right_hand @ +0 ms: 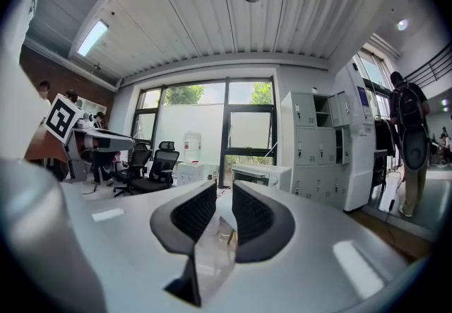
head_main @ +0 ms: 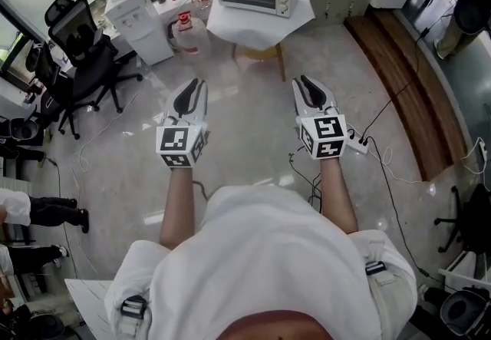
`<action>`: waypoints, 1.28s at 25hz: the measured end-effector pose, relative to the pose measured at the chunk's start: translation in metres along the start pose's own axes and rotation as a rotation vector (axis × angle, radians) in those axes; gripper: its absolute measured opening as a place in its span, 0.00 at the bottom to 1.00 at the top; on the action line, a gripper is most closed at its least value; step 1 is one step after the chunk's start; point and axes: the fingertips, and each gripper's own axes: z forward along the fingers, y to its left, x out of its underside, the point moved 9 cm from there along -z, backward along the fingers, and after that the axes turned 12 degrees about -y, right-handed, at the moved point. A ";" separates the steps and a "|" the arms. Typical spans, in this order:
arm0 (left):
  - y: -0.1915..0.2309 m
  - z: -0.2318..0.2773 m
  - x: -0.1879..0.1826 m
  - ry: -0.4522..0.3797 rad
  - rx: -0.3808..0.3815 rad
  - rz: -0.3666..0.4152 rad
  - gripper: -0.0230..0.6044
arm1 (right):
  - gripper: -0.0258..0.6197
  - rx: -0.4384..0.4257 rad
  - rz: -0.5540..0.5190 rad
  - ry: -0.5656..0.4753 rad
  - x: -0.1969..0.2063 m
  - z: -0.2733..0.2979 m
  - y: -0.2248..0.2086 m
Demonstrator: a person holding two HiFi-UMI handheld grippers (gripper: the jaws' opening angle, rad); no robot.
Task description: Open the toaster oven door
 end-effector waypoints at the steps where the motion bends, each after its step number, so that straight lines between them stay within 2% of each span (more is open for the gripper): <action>1: -0.003 0.005 0.001 0.005 0.004 0.002 0.14 | 0.13 0.000 0.005 -0.001 0.002 0.001 -0.005; 8: -0.007 0.032 0.012 0.024 0.010 0.009 0.14 | 0.13 -0.030 0.039 0.020 0.015 0.016 -0.026; 15: 0.020 0.066 0.038 0.021 0.033 -0.015 0.14 | 0.13 -0.011 0.029 0.027 0.030 0.058 -0.035; 21: 0.071 0.109 0.060 0.022 0.032 -0.053 0.14 | 0.13 -0.002 0.013 0.058 0.038 0.119 -0.037; 32: 0.176 0.193 0.106 0.054 0.053 -0.111 0.14 | 0.13 0.026 0.045 0.101 0.061 0.252 -0.038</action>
